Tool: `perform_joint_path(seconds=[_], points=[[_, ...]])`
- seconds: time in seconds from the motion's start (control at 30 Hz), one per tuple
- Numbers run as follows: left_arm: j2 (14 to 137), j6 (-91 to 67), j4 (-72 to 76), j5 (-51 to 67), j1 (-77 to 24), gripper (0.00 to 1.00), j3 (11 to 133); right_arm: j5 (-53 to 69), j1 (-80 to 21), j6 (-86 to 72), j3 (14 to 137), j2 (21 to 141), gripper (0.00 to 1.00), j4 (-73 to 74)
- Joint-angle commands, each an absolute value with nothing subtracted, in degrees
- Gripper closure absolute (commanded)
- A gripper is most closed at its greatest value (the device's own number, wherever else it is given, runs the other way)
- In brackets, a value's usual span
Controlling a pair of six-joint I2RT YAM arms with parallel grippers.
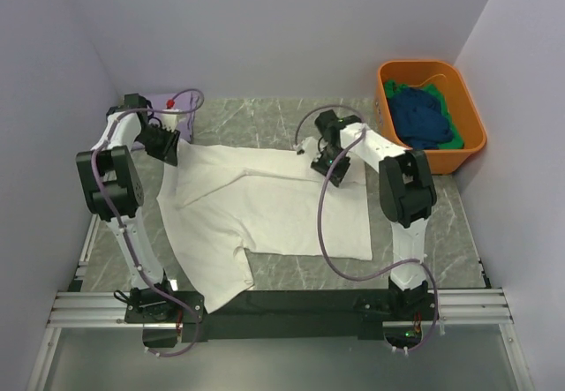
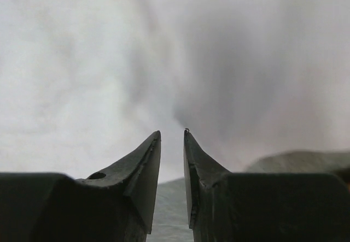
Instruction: Fold and stack the t-shirts
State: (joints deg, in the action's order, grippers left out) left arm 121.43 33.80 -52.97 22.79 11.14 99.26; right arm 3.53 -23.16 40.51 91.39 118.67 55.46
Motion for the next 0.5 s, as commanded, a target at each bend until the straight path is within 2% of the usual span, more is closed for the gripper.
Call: perform_joint_path(seconds=[0.0, 0.3, 0.47], points=[[112.2, 36.9, -55.7, 32.5, 8.8, 0.65, 98.1, 7.5, -18.9, 38.4, 98.7, 116.7, 0.69, 60.1], [113.7, 26.6, -47.8, 29.7, 0.8, 0.59, 93.0, 2.1, -16.4, 35.0, 102.6, 122.1, 0.69, 58.0], [116.9, 22.7, -44.8, 27.3, 0.4, 0.57, 92.9, 0.3, -16.2, 32.0, 106.3, 127.0, 0.71, 57.3]])
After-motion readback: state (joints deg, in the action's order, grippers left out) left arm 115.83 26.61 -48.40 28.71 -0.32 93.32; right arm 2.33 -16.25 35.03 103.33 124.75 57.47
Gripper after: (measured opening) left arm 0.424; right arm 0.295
